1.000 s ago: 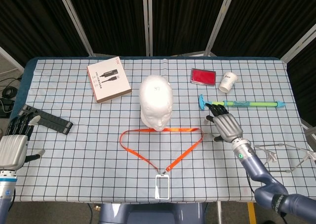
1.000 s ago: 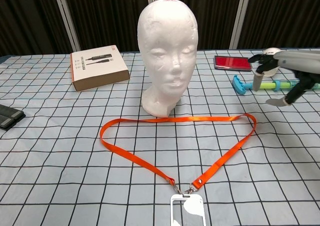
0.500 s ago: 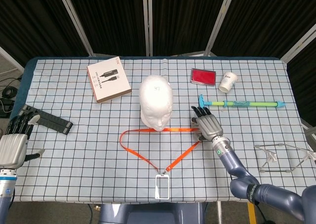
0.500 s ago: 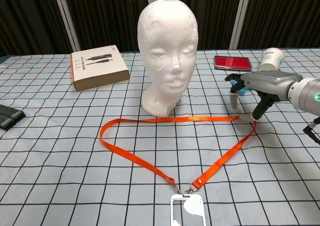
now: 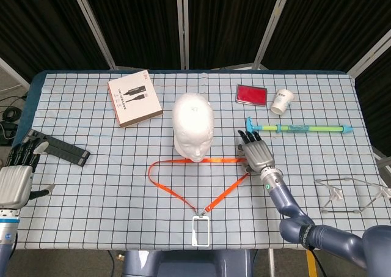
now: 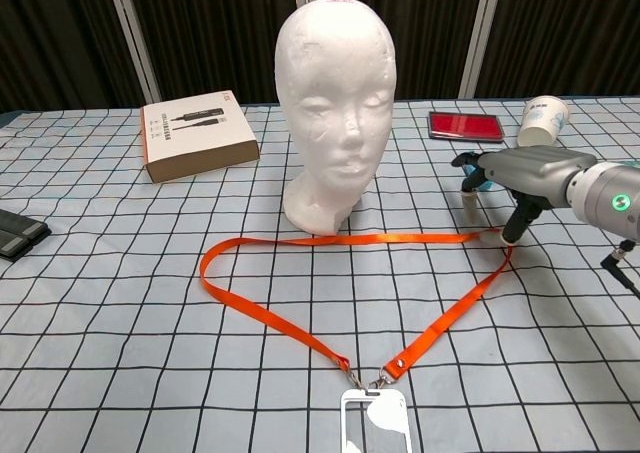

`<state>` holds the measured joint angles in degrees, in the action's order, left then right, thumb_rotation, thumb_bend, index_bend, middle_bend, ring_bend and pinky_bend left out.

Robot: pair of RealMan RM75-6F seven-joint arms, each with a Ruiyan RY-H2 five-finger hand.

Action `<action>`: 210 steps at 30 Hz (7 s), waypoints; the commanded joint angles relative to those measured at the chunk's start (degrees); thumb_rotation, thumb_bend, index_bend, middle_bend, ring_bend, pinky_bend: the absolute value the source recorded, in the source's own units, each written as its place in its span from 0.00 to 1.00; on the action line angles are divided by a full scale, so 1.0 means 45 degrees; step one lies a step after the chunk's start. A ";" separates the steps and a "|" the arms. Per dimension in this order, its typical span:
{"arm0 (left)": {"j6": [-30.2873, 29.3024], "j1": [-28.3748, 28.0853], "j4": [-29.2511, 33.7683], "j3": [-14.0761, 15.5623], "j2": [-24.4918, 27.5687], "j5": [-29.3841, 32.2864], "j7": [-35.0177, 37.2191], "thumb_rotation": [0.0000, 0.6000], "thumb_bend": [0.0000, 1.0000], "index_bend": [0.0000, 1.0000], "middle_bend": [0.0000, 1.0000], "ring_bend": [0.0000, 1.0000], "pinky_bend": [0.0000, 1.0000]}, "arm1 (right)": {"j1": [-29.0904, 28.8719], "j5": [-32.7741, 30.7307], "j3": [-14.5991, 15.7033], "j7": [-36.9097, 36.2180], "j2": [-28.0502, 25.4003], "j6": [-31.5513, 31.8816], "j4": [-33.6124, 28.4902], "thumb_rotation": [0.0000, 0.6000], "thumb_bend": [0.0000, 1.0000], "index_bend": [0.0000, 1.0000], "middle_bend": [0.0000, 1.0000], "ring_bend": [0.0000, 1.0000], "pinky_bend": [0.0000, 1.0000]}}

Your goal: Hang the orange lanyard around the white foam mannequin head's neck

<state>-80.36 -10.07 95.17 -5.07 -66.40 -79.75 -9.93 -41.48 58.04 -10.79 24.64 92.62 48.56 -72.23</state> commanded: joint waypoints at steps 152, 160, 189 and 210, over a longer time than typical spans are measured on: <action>0.4734 -0.7254 -0.0380 -0.3474 -0.2412 0.3591 0.1051 1.00 0.52 0.72 0.00 0.00 0.00 | 0.0379 0.4422 -0.1661 -0.5155 -0.5399 0.3848 -0.4998 1.00 0.54 0.75 0.15 0.00 0.00; 0.5462 -0.8119 -0.0717 -0.4002 -0.2254 0.4956 0.0238 1.00 0.52 0.72 0.00 0.00 0.00 | -0.0059 0.2871 -0.2064 -0.5595 -0.5368 0.2653 -0.4220 1.00 0.53 0.75 0.15 0.00 0.00; 0.7705 -1.1129 -0.4281 -0.4061 -0.3351 0.8852 -0.1678 1.00 0.36 0.19 0.00 0.00 0.00 | -0.3205 -0.1278 -0.2975 -0.4787 -0.1925 -0.0464 0.2209 1.00 0.41 0.51 0.11 0.00 0.00; 0.7955 -1.0626 -0.4106 -0.4136 -0.2600 0.8291 0.0228 1.00 0.00 0.00 0.00 0.00 0.00 | -0.2841 -0.0842 -0.2702 -0.3822 -0.1765 0.0593 0.3326 1.00 0.01 0.04 0.00 0.00 0.00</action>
<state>-45.54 -58.39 75.62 -23.49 -79.16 -43.17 -9.76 -54.89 54.48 -23.08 6.81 85.40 50.87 -56.49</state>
